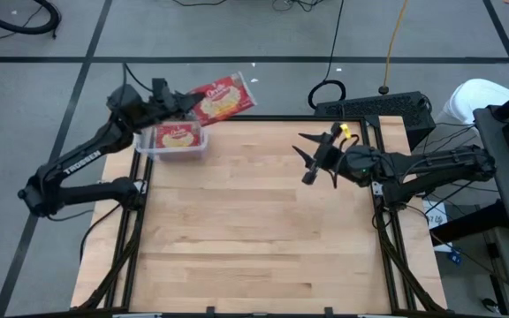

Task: Sort popcorn bags into baskets
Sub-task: Put the popcorn pack into the transparent bin

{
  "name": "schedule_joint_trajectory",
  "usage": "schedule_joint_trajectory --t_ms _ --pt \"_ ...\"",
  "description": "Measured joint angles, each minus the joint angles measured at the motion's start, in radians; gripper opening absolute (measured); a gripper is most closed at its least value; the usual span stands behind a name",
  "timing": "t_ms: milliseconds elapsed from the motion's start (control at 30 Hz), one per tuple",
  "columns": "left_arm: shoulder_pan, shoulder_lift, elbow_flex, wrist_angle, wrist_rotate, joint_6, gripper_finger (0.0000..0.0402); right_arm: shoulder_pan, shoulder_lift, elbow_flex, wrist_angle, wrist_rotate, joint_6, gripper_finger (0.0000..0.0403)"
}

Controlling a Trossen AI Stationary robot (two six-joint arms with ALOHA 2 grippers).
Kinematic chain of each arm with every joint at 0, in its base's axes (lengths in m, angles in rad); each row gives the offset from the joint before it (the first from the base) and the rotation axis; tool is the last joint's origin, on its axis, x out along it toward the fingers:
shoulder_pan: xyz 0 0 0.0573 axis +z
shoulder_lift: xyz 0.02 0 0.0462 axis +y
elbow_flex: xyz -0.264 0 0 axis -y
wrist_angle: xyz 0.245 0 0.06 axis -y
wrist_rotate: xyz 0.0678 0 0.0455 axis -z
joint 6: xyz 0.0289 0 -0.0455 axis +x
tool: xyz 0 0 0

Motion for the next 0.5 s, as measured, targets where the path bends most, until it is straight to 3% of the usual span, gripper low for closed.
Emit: schedule_joint_trajectory --t_ms 233,500 --pt "0.141 -0.030 0.000 -0.082 0.161 0.165 0.0019 -0.024 0.004 0.000 0.000 0.002 0.410 0.0138" --pt "0.252 -0.029 0.000 -0.275 0.277 0.394 0.0027 -0.027 0.005 0.000 -0.028 0.000 0.489 0.0115"
